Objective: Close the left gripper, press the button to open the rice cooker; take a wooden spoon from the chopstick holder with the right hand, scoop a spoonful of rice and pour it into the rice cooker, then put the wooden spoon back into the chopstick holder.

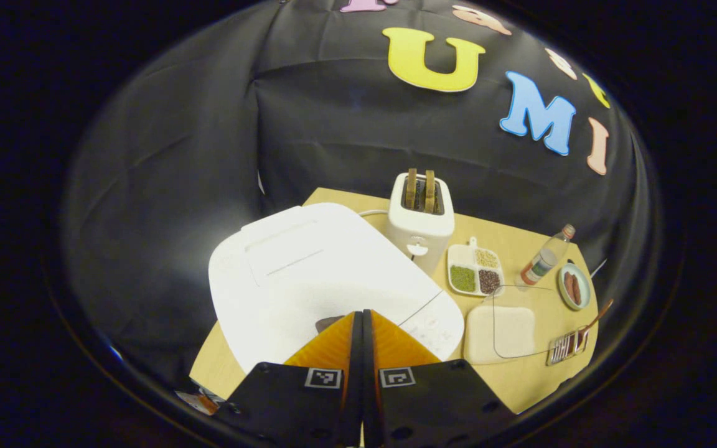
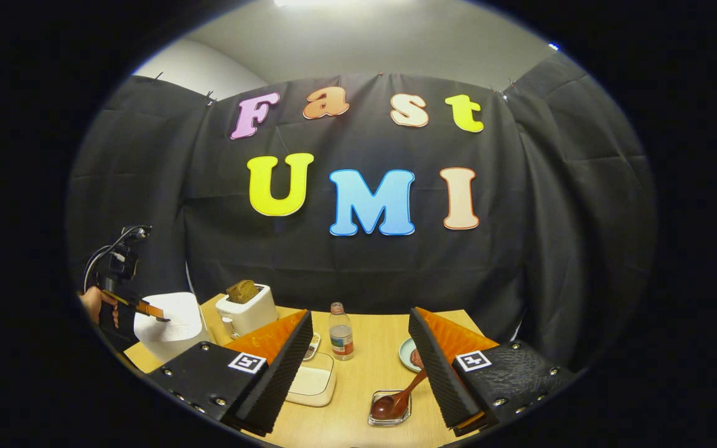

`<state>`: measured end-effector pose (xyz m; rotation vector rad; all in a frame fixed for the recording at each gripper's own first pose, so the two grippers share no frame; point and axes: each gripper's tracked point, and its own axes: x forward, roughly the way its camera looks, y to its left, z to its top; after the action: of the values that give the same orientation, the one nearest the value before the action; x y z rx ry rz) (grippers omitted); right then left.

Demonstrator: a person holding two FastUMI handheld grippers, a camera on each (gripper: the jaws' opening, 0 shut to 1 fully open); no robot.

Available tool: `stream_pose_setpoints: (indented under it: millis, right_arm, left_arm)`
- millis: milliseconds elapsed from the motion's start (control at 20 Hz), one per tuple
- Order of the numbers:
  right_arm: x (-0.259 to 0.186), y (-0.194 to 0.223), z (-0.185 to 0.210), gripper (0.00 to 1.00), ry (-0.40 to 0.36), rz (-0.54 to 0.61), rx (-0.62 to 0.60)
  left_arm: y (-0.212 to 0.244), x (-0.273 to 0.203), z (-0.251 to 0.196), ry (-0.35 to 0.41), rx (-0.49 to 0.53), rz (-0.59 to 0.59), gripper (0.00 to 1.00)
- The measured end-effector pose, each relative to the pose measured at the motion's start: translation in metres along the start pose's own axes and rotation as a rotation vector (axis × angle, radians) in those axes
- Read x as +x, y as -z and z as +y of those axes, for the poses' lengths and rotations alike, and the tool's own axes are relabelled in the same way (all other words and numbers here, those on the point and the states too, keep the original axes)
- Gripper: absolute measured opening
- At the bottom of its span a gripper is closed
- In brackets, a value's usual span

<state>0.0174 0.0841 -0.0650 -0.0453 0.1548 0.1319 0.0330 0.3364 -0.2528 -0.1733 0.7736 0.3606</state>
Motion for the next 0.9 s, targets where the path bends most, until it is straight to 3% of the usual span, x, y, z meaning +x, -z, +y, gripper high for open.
stream_pose_setpoints:
  millis: [350,550,700,900]
  right_arm:
    - [0.002,0.001,-0.008,0.93,0.034,0.003,0.001]
    - [0.004,0.000,-0.009,0.95,0.037,-0.002,0.009]
    - [0.004,0.002,-0.007,0.95,0.029,0.001,0.007]
    - [0.004,-0.001,0.001,0.95,0.004,-0.008,-0.005]
  left_arm:
    - [0.014,0.013,0.009,-0.036,0.033,0.068,0.09]
    - [0.007,0.012,0.009,-0.010,-0.038,0.071,0.09]
    - [-0.021,-0.002,0.015,-0.038,-0.015,-0.027,0.08]
    - [-0.078,-0.038,0.024,-0.136,0.054,-0.222,0.08]
